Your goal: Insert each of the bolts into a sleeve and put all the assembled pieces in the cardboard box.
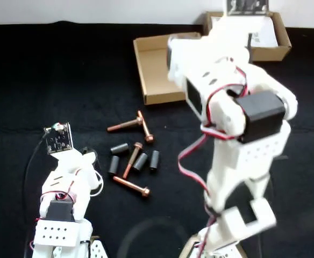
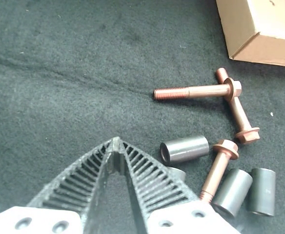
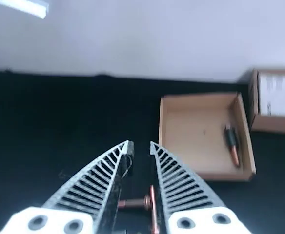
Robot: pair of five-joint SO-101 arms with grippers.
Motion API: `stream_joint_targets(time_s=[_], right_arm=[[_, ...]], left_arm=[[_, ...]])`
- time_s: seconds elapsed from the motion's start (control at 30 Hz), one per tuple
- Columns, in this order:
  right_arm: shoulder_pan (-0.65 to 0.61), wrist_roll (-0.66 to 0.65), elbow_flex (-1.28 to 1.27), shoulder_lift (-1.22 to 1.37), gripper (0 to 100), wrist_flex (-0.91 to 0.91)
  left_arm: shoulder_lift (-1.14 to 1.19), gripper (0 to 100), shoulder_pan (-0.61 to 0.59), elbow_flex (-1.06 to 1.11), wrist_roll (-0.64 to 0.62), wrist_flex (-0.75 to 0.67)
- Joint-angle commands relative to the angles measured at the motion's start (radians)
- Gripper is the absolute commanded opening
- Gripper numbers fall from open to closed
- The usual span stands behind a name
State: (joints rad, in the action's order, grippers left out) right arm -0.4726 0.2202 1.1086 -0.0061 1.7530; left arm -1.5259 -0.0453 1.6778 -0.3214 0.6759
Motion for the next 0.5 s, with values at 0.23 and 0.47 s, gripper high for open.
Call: stream_joint_targets(time_s=[0.23,0.47], right_arm=[[-0.013,-0.003,-0.885,-0.372,5.1,0.007],[-0.016,-0.003,-1.328,-0.372,5.1,-0.082]], left_arm=[[-0.002,1,0.007,0.025,0.000,0.002],[-0.004,1,0.007,0.025,0.000,0.002]])
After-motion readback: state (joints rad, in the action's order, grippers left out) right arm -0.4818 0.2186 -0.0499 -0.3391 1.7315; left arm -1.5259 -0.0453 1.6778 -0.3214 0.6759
